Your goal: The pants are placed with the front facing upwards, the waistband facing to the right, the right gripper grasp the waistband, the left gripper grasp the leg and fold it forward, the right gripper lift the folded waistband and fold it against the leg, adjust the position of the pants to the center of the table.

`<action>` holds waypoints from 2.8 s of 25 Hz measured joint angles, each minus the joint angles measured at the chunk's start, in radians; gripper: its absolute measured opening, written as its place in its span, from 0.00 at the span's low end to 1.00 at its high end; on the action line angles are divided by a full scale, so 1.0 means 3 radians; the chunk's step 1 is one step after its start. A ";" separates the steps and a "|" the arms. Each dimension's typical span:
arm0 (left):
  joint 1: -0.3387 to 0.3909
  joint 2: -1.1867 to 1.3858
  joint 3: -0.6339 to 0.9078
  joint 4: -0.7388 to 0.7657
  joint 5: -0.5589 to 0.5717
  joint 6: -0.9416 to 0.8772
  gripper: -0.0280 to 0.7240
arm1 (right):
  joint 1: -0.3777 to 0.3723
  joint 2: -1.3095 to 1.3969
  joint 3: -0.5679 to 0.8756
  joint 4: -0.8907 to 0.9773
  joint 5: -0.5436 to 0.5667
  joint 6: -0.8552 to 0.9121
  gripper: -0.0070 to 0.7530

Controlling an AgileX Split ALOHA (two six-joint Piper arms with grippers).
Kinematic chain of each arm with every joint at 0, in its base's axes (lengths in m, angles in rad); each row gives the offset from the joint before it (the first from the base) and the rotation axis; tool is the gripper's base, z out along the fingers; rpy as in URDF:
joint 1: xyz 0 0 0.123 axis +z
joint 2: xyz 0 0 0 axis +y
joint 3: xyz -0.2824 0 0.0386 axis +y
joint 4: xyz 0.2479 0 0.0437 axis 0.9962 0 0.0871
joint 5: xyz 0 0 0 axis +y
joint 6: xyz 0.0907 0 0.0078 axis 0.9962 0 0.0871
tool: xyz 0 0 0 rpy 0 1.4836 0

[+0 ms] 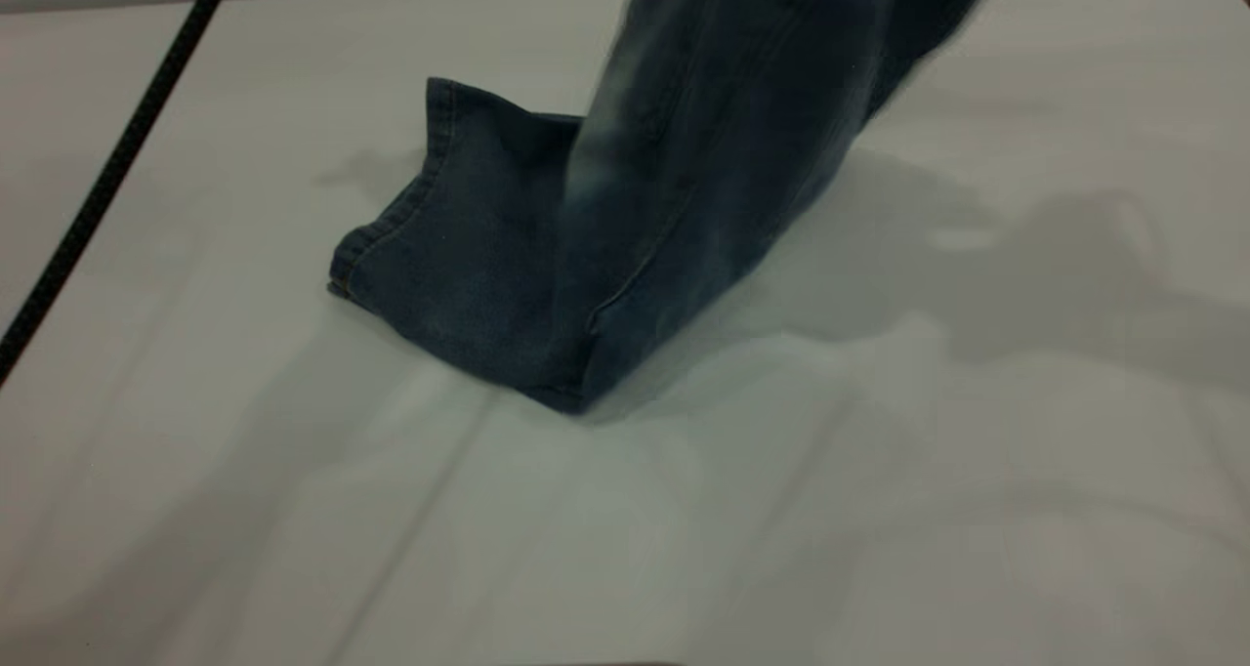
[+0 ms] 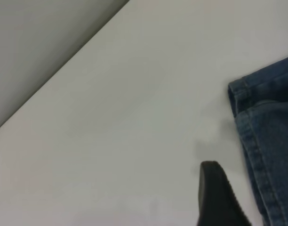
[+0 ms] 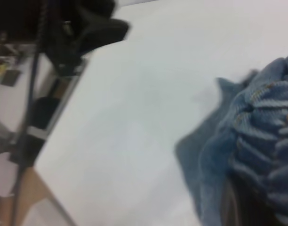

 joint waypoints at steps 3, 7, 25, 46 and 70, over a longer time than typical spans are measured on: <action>0.0000 0.0000 0.0000 -0.0068 -0.0016 0.0000 0.48 | -0.0172 -0.0125 0.0000 -0.0307 0.0078 0.0170 0.10; 0.0000 0.0000 0.0000 -0.0171 -0.0030 0.0000 0.48 | -0.0196 -0.0197 0.0000 -0.0391 0.0219 0.0211 0.10; 0.0000 -0.1124 0.0007 -0.0105 -0.0043 0.0002 0.48 | 0.0941 0.0118 0.0000 0.0393 -0.0795 -0.0171 0.10; 0.0000 -0.1547 0.0004 -0.0187 0.0545 -0.0001 0.48 | 0.1653 0.1658 -0.0889 0.1015 -0.1055 -0.0698 0.41; 0.0000 -0.1547 0.0004 -0.0205 0.0573 -0.0004 0.48 | 0.1992 0.1677 -0.1264 -0.1374 -0.0461 0.1377 0.68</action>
